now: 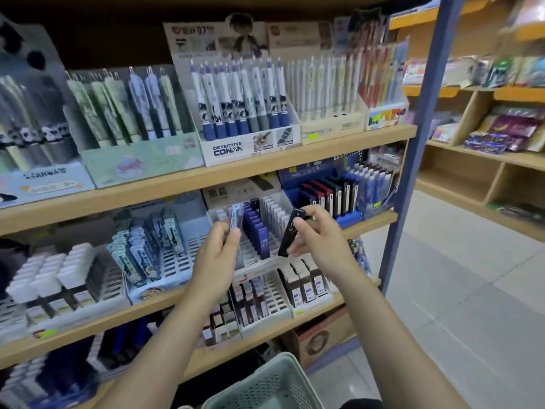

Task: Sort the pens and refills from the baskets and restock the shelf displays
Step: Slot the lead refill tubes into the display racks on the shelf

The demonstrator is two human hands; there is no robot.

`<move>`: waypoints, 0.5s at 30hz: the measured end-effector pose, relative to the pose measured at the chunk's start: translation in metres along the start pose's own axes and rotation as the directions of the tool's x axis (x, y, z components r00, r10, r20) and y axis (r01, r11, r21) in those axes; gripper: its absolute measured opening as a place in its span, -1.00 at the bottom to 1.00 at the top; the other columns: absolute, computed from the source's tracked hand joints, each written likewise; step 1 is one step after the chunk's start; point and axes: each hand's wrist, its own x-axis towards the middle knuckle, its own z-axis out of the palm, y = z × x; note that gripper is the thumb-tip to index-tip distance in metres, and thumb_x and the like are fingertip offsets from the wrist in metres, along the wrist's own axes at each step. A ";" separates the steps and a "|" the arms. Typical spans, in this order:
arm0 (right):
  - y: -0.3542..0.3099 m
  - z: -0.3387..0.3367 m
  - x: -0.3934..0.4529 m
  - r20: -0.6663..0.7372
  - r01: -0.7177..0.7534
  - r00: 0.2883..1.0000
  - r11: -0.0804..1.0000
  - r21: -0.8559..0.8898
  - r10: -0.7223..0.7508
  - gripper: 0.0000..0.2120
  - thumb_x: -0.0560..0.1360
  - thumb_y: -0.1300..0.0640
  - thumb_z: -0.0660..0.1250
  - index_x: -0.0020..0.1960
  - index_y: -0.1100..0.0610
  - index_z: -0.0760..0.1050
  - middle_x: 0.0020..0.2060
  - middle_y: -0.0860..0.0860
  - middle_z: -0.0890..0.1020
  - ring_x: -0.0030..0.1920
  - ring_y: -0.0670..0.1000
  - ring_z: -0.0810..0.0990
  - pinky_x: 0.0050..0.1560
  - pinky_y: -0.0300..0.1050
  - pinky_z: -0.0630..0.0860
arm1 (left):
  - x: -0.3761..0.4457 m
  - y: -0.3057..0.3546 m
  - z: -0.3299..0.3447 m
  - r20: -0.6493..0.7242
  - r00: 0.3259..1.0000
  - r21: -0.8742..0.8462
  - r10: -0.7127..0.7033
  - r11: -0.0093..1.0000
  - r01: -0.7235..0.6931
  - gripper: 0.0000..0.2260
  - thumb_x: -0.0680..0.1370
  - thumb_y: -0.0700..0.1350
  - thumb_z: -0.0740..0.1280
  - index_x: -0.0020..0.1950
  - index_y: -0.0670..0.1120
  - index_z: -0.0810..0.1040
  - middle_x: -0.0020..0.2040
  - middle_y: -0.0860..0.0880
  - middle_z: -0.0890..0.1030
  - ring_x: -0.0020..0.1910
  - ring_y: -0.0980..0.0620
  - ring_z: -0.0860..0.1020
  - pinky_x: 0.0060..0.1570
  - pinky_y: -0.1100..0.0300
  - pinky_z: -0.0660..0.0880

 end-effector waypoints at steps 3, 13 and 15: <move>-0.010 -0.002 0.014 0.078 0.060 0.996 0.985 -0.164 -0.047 -0.95 0.67 0.14 0.22 0.08 0.11 0.43 -0.22 0.14 0.64 -0.29 -0.01 0.62 -0.22 -0.13 0.55 | 0.004 0.002 0.002 -0.005 1.000 0.015 -0.009 1.000 0.010 -0.71 0.71 0.01 0.13 -0.17 -0.06 0.27 -0.30 0.01 0.30 -0.32 0.05 0.30 -0.29 0.07 0.20; 0.000 0.005 0.059 0.138 0.145 0.985 0.942 -0.304 -0.107 -0.92 0.55 0.10 0.41 -0.05 0.00 0.51 -0.04 -0.05 0.50 -0.05 -0.18 0.46 -0.04 -0.36 0.33 | 0.009 -0.006 0.011 -0.084 0.996 -0.013 -0.034 0.999 0.033 -0.73 0.71 -0.02 0.15 -0.17 -0.06 0.30 -0.30 0.00 0.34 -0.31 0.03 0.34 -0.27 0.07 0.24; 0.001 0.007 0.065 0.131 0.118 0.988 0.959 -0.257 -0.086 -0.96 0.56 0.13 0.40 -0.02 0.04 0.55 -0.08 -0.06 0.54 -0.08 -0.16 0.49 -0.04 -0.29 0.40 | 0.009 -0.008 0.012 -0.092 0.995 -0.027 -0.034 0.999 0.031 -0.73 0.70 -0.01 0.15 -0.13 -0.12 0.33 -0.29 -0.02 0.35 -0.31 0.02 0.34 -0.26 0.06 0.25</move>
